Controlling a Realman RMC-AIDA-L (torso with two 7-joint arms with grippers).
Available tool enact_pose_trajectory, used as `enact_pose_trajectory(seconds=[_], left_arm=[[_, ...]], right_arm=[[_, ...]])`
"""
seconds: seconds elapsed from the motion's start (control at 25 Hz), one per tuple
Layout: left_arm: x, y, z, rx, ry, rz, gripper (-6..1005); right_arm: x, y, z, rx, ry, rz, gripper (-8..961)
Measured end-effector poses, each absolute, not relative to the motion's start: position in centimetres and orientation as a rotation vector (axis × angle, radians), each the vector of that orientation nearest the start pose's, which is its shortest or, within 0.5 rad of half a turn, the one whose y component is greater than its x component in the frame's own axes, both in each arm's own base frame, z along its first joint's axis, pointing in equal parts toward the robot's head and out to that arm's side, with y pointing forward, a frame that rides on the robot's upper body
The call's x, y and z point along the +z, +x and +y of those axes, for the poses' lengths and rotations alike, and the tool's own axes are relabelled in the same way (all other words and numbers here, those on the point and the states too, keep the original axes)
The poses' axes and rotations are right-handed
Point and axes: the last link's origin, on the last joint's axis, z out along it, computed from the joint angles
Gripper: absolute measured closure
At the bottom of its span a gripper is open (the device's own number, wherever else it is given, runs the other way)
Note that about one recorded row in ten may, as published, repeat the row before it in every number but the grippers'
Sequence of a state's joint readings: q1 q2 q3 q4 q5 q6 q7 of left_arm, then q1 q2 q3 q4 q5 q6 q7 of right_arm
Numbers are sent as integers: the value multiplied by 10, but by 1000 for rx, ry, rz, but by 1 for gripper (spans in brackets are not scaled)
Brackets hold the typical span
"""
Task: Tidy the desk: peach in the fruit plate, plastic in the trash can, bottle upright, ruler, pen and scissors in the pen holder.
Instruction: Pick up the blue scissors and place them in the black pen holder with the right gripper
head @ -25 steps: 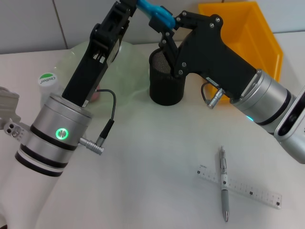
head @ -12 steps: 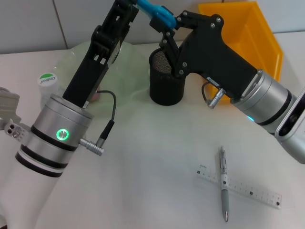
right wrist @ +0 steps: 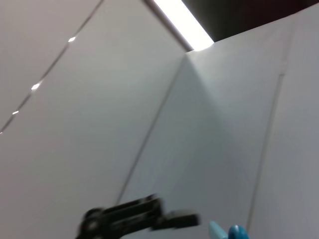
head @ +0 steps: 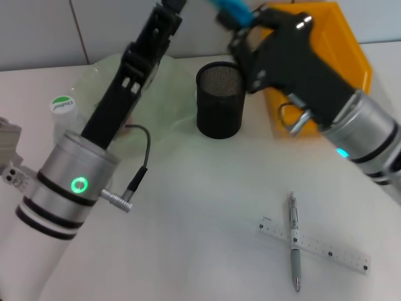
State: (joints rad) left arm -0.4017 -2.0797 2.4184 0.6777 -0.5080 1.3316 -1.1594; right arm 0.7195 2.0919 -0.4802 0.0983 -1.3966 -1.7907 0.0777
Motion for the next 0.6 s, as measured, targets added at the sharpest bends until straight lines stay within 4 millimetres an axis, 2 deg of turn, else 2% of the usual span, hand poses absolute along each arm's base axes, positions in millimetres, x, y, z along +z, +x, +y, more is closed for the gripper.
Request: enact_pose_trajectory(seconds=[0.04, 0.12, 0.16, 0.2, 0.32, 0.36, 0.44, 0.48, 0.52, 0.56, 0.6], left_arm=[[-62, -152, 297, -2012, -1855, -1240, 182], [-60, -157, 295, -1982, -1941, -1147, 183], [-57, -159, 292, -1949, -2061, -1004, 183], [-57, -159, 292, -1949, -2061, -1004, 183], [-53, -160, 288, -1884, -2250, -793, 184], [-51, -161, 288, -1866, -2283, -754, 185], [-51, -161, 288, -1866, -2283, -754, 186], [-49, -162, 287, -1818, -2370, -674, 186], [-41, -174, 289, -1635, -2568, -510, 186], [-37, -181, 291, -1541, -2642, -461, 186], [-37, -181, 291, -1541, -2642, -461, 186]], right_arm=[[-14, 188, 326, 1340, -1837, -196, 868], [-6, 193, 326, 1373, -1823, -151, 868], [10, 203, 327, 1436, -1799, -60, 868], [10, 203, 327, 1436, -1799, -60, 868], [33, 218, 329, 1530, -1779, 83, 868], [46, 226, 329, 1586, -1787, 172, 868], [51, 228, 330, 1607, -1798, 208, 868], [56, 230, 330, 1616, -1810, 228, 868], [62, 233, 331, 1626, -1839, 266, 868], [70, 235, 333, 1620, -1890, 309, 868], [70, 235, 333, 1620, -1890, 309, 868]])
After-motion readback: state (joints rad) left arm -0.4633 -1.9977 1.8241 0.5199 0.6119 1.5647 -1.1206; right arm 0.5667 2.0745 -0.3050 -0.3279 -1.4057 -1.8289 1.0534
